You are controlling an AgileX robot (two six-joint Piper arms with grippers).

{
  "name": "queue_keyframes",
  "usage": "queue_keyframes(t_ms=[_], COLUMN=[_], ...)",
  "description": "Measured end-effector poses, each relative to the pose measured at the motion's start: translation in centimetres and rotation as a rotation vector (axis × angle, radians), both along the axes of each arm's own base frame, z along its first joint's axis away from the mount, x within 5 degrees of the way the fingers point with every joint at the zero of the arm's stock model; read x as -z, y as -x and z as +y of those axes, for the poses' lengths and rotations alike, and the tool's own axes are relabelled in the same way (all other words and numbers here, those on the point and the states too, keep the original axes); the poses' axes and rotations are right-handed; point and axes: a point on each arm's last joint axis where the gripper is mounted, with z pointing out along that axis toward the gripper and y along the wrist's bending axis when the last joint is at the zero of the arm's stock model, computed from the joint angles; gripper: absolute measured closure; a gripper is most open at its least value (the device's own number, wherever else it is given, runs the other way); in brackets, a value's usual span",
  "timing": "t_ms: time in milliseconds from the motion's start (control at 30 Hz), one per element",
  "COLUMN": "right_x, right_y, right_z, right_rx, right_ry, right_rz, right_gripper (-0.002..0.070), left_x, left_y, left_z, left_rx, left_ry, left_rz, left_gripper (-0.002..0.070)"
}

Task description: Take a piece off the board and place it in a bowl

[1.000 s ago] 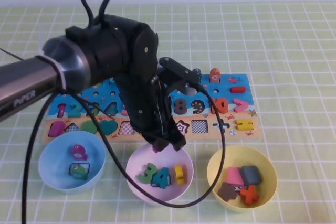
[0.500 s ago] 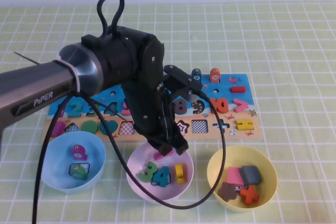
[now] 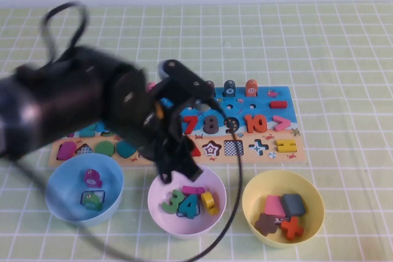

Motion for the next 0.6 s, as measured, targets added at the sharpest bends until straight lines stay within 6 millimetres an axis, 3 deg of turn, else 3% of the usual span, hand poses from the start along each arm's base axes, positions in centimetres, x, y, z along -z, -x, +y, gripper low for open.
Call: queue_keyframes(t_ms=[100, 167, 600], right_x=[0.0, 0.0, 0.0], right_y=[0.0, 0.0, 0.0], right_z=[0.0, 0.0, 0.0], right_rx=[0.0, 0.0, 0.0], right_ry=[0.0, 0.0, 0.0], right_rz=[0.0, 0.0, 0.0], right_gripper=[0.0694, 0.0694, 0.0694], left_x=[-0.6, -0.9, -2.5], left_y=[2.5, 4.5, 15.4], left_z=[2.0, 3.5, 12.2], left_rx=[-0.009, -0.028, -0.124], left_ry=[0.092, 0.169, 0.638], left_rz=[-0.118, -0.2, -0.631], left_gripper=[0.0588, 0.064, 0.0676])
